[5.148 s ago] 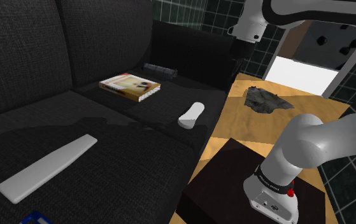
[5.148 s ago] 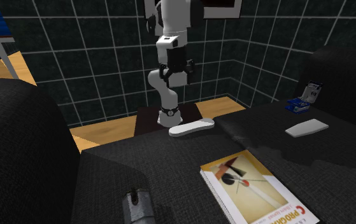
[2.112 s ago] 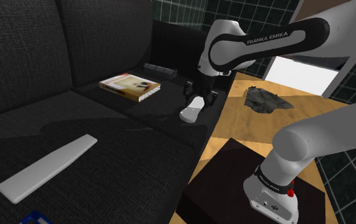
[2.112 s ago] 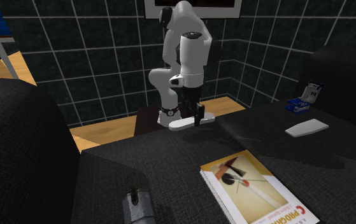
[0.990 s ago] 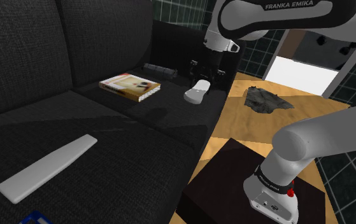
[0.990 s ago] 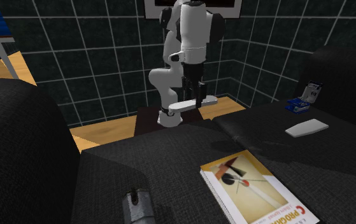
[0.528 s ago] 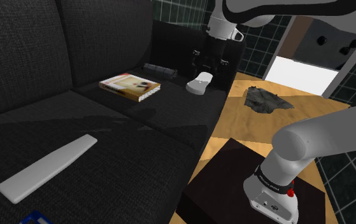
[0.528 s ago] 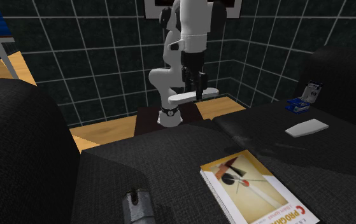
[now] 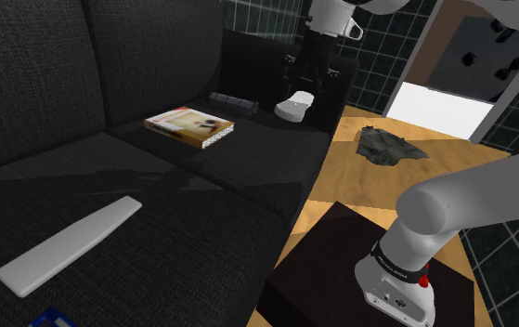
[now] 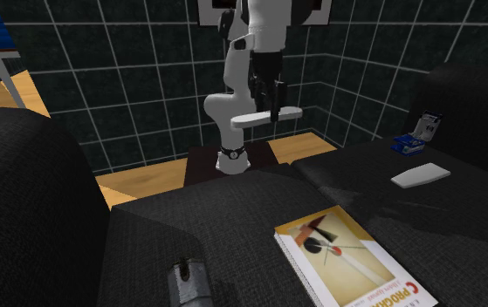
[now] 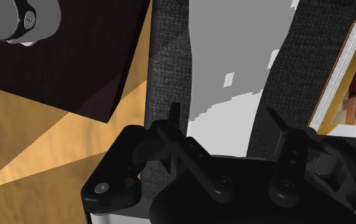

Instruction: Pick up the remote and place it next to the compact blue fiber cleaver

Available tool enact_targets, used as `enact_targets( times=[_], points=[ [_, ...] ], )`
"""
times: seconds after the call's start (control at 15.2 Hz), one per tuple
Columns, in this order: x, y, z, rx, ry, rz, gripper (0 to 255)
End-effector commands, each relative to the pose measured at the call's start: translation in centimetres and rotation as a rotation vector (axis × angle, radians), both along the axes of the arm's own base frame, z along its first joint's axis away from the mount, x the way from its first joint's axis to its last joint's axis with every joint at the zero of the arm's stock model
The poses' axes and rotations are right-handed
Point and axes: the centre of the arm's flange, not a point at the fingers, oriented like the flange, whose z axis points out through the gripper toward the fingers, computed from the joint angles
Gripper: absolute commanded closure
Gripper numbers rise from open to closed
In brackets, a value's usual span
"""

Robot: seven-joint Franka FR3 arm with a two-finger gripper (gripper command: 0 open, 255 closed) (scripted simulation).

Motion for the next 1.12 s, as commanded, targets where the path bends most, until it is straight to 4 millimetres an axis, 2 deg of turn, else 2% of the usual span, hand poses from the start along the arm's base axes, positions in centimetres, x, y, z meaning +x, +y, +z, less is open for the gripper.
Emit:
enact_targets(
  times=[0.0,0.2,1.06],
  points=[
    [0.1,-0.1,1.0,0.000,0.000,0.000,255],
    [0.1,-0.1,2.5,0.000,0.000,0.000,255],
    [-4.9,16.3,2.6,0.000,0.000,0.000,255]
  ],
)
